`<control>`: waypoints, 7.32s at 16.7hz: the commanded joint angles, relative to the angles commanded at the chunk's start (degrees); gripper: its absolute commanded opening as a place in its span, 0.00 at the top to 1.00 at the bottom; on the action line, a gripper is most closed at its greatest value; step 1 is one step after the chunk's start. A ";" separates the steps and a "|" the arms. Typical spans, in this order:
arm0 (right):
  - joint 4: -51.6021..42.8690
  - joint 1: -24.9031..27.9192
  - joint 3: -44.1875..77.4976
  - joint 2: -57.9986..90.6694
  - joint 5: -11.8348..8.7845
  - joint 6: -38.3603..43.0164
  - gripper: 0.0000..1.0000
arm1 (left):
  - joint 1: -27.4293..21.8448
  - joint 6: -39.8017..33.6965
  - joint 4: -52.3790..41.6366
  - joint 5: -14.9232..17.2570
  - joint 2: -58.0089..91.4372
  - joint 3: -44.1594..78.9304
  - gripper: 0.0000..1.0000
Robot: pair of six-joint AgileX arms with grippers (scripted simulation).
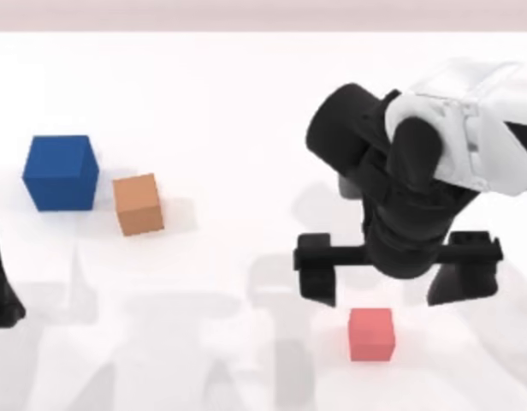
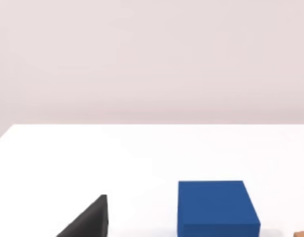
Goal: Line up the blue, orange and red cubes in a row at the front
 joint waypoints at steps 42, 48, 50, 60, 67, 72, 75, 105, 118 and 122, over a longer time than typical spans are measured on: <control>61.97 -42.01 -75.43 -101.87 -1.24 -42.29 0.00 | -16.30 60.29 -55.39 0.18 127.87 94.24 0.00; 61.97 -42.01 -75.43 -101.87 -1.24 -42.29 0.00 | -16.31 60.34 -52.14 0.19 129.16 91.71 0.00; 61.97 -42.01 -75.43 -101.87 -1.24 -42.29 0.00 | -16.31 60.34 -52.14 0.19 129.16 91.71 0.15; 61.97 -42.01 -75.43 -101.87 -1.24 -42.29 0.00 | -16.31 60.34 -52.14 0.19 129.16 91.71 0.90; 61.97 -42.01 -75.43 -101.87 -1.24 -42.29 0.00 | -16.31 60.34 -52.14 0.19 129.16 91.71 1.00; 61.97 -42.01 -75.43 -101.87 -1.24 -42.29 0.00 | -16.25 59.79 -54.45 0.69 127.28 92.59 1.00; 61.97 -42.01 -75.43 -101.87 -1.24 -42.29 0.00 | -15.76 59.69 -59.69 0.68 125.85 96.15 1.00; 61.97 -42.01 -75.43 -101.87 -1.24 -42.29 0.00 | -50.88 38.67 -65.13 0.14 113.63 89.84 1.00; 61.97 -42.01 -75.43 -101.87 -1.24 -42.29 0.00 | -51.31 38.35 -52.07 0.15 118.25 81.49 0.85; 61.97 -42.01 -75.43 -101.87 -1.24 -42.29 0.00 | -51.31 38.35 -52.07 0.15 118.25 81.49 0.55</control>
